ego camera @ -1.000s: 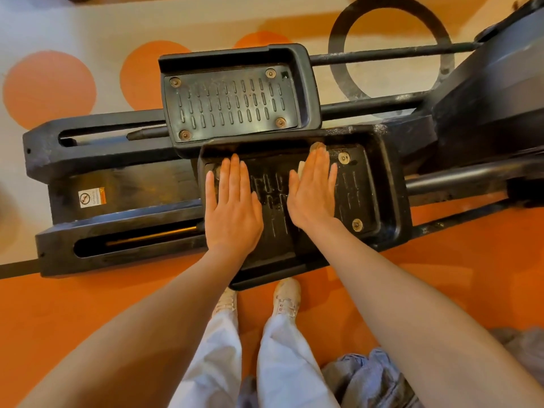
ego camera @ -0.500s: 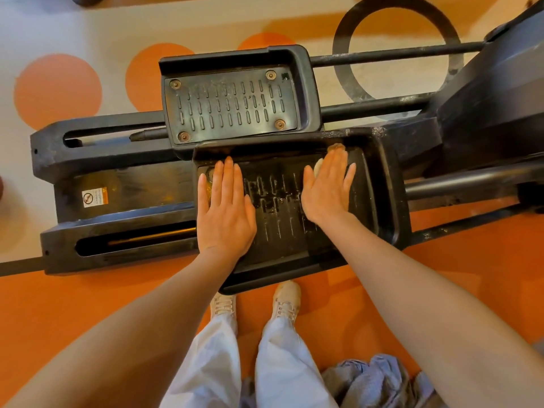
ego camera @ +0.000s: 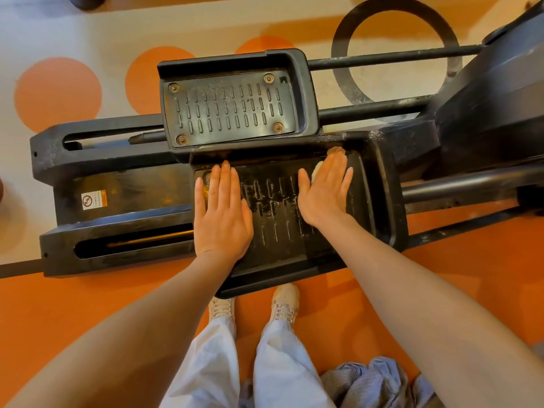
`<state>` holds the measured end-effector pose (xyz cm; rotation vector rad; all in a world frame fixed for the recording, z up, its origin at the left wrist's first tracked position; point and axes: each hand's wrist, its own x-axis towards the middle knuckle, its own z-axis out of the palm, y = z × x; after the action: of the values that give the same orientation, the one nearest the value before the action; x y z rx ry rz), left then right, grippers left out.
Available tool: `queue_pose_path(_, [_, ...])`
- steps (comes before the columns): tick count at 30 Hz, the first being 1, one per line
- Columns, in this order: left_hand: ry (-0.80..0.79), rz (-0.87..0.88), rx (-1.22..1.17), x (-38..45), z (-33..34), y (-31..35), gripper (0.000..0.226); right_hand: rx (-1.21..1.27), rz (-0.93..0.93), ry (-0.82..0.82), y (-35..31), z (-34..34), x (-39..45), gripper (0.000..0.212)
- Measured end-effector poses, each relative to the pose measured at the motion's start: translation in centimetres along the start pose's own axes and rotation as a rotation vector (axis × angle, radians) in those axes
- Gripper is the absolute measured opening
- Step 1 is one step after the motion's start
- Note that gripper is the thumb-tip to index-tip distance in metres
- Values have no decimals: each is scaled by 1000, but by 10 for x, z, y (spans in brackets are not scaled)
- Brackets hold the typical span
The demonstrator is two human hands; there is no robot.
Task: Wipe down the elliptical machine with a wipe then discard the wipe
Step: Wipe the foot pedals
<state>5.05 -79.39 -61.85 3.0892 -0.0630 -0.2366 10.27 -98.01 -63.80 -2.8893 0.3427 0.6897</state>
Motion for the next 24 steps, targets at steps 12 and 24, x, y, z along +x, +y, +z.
queue_pose_path(12, [-13,-1,-5,0,2,0,63,24,-63,52,19,3,0,74])
queue_pose_path(24, [-4,-1,-1,0,1,-1,62,489,-188,270,31,-5,-11,40])
